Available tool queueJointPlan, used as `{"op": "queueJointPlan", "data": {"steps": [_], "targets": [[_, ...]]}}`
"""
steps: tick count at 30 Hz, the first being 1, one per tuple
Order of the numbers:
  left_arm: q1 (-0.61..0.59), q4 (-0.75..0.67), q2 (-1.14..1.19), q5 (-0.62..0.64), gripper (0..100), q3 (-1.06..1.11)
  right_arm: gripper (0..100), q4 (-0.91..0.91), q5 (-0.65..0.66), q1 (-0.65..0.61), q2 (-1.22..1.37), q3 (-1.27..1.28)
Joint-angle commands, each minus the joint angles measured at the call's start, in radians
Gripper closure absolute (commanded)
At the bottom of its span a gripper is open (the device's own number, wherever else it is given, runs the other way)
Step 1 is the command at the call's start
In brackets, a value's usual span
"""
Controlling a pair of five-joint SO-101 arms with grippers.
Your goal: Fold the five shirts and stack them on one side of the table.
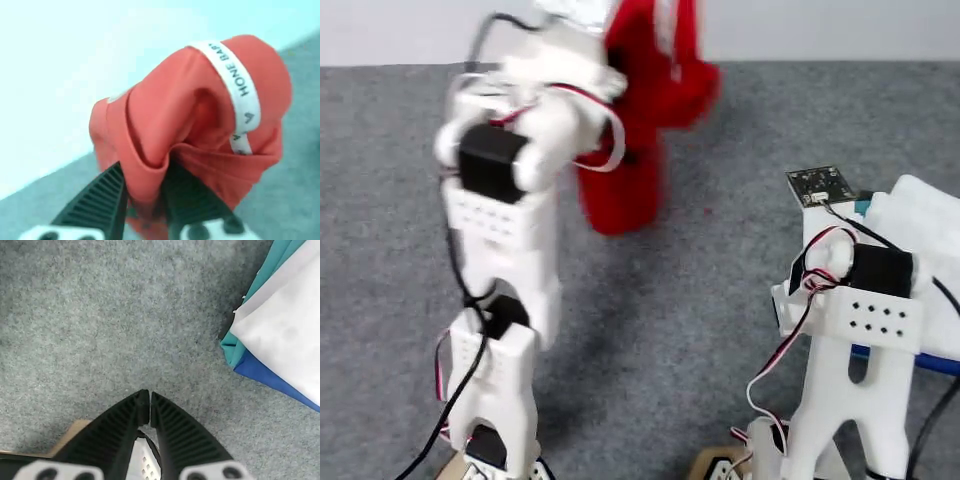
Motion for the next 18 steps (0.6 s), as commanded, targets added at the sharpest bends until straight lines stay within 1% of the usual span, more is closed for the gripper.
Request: {"op": "queueJointPlan", "data": {"steps": [1,4,6,8,10,13,15,18], "targets": [[-0.009,0.02,-0.058,0.02,100,0.16,98.9,0.039,-0.012,-0.01,-0.038,-0.006],[-0.109,0.02,-0.06,0.014,99,0.387,98.9,0.039,-0.012,-0.01,-0.038,-0.006],[-0.184,0.02,-0.06,-0.006,94,0.558,98.9,0.039,-0.012,-0.01,-0.038,-0.006],[-0.245,0.018,-0.06,-0.071,86,0.722,98.9,0.038,-0.009,-0.012,-0.038,-0.006],[-0.315,0.014,-0.066,-0.12,84,0.848,98.8,0.033,-0.008,-0.012,-0.036,-0.006],[-0.417,-0.006,-0.066,-0.206,84,0.932,98.7,0.03,-0.008,-0.022,-0.025,-0.006],[-0.485,-0.018,-0.068,-0.236,84,0.94,98.7,0.021,-0.008,-0.054,-0.025,-0.005],[-0.552,-0.014,-0.068,-0.284,84,0.918,98.9,0.015,-0.012,-0.125,-0.025,-0.005]]}}
